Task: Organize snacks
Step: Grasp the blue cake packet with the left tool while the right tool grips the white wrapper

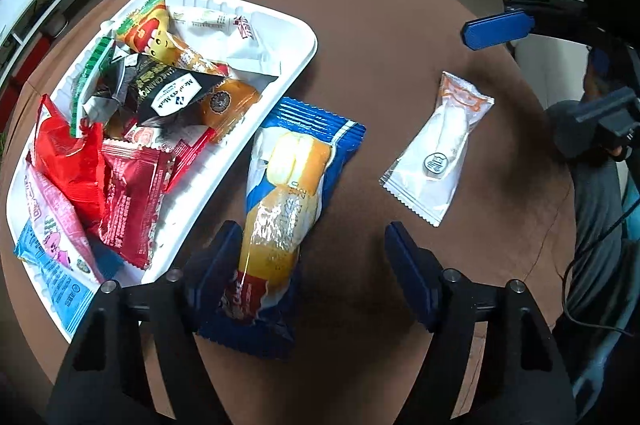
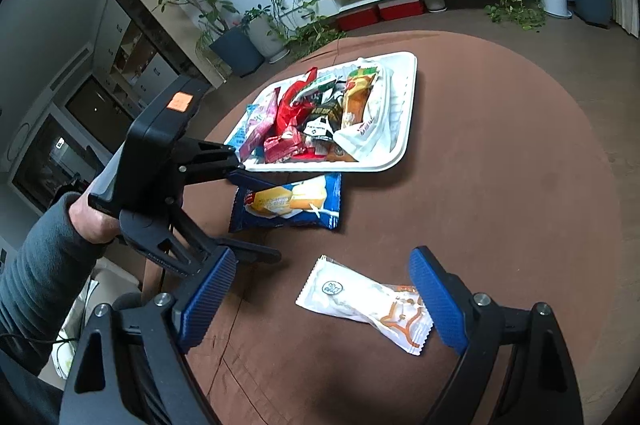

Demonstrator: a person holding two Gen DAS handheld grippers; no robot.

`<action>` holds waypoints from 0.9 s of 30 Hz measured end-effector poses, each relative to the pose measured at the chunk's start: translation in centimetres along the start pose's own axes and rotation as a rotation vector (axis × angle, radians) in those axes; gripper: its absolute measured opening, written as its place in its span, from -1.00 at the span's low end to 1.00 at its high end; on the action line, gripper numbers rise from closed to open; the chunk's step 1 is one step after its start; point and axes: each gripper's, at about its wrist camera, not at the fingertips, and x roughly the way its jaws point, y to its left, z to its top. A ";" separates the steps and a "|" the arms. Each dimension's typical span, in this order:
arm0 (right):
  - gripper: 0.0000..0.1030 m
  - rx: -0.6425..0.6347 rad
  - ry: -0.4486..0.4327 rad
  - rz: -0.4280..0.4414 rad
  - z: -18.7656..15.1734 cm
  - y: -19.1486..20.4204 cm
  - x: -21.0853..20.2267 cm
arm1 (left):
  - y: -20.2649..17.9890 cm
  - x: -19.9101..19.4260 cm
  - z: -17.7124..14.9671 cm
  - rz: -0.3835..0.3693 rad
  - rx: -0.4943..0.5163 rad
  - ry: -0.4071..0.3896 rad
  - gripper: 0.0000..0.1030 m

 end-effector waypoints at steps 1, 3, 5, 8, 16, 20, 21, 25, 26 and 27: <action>0.77 -0.008 0.005 -0.001 -0.1 0.0 0.0 | 0.2 0.2 0.1 0.005 -0.007 0.005 0.40; 0.77 -0.017 0.011 -0.004 -0.2 0.0 -0.1 | 0.0 0.3 0.4 0.009 -0.018 0.004 0.40; 0.77 -0.031 0.019 -0.008 -0.3 -0.1 -0.1 | -0.1 0.6 0.7 0.010 -0.028 0.001 0.40; 0.77 -0.047 0.027 -0.009 -0.4 0.0 -0.1 | -0.4 1.3 1.1 0.021 -0.036 0.005 0.36; 0.76 -0.174 0.092 -0.018 -1.0 1.0 0.6 | 0.2 1.0 1.7 0.032 -0.097 -0.019 -0.25; 0.75 -0.295 0.158 -0.058 -1.5 1.5 1.2 | 0.8 0.5 0.0 0.036 -0.116 -0.035 -0.38; 0.74 -0.326 0.173 -0.071 -1.5 1.6 1.5 | 0.9 0.4 -0.3 0.036 -0.121 -0.039 -0.40; 0.70 -0.443 0.240 -0.124 -1.2 1.7 2.6 | 0.8 -0.1 -1.6 0.030 -0.158 -0.065 -0.49; 0.70 -0.465 0.260 -0.128 -1.1 1.7 2.9 | 0.8 -0.2 -2.1 0.027 -0.170 -0.073 -0.49; 0.69 -0.486 0.280 -0.128 -1.1 1.7 3.3 | 0.8 -0.3 -2.6 0.023 -0.179 -0.078 -0.49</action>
